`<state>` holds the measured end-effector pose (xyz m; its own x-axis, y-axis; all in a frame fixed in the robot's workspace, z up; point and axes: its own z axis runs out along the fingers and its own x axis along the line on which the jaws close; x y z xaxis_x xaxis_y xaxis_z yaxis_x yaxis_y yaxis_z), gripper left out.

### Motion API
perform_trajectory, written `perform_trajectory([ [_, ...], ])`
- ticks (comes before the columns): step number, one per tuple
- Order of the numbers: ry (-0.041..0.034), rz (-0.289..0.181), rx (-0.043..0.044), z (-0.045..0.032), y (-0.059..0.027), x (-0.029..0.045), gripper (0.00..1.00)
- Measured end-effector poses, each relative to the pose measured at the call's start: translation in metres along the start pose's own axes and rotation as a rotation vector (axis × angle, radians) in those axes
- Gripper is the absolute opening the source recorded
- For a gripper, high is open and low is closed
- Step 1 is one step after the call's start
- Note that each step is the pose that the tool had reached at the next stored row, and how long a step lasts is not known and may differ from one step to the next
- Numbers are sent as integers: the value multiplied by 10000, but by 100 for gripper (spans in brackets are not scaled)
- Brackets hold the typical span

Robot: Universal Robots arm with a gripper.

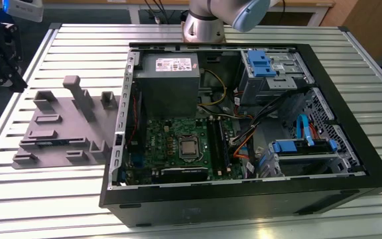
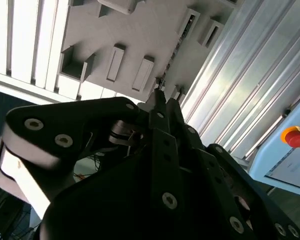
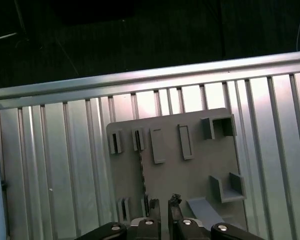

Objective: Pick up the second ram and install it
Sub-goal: 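Pick up the second ram and move it above second insertion slot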

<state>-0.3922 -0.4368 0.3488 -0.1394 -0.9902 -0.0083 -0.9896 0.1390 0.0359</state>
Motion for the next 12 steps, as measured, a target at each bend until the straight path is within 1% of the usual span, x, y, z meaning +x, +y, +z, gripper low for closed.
perform_trajectory([
  [1, 0, -9, 1, 2, 0, 1, 23],
  [2, 1, -51, 1, 6, 1, 3, 23],
  [3, 3, -134, 1, 11, 0, 6, 30],
  [8, 23, -625, -6, 45, -4, 24, 30],
  [12, 26, -774, -1, 89, 1, 71, 30],
])
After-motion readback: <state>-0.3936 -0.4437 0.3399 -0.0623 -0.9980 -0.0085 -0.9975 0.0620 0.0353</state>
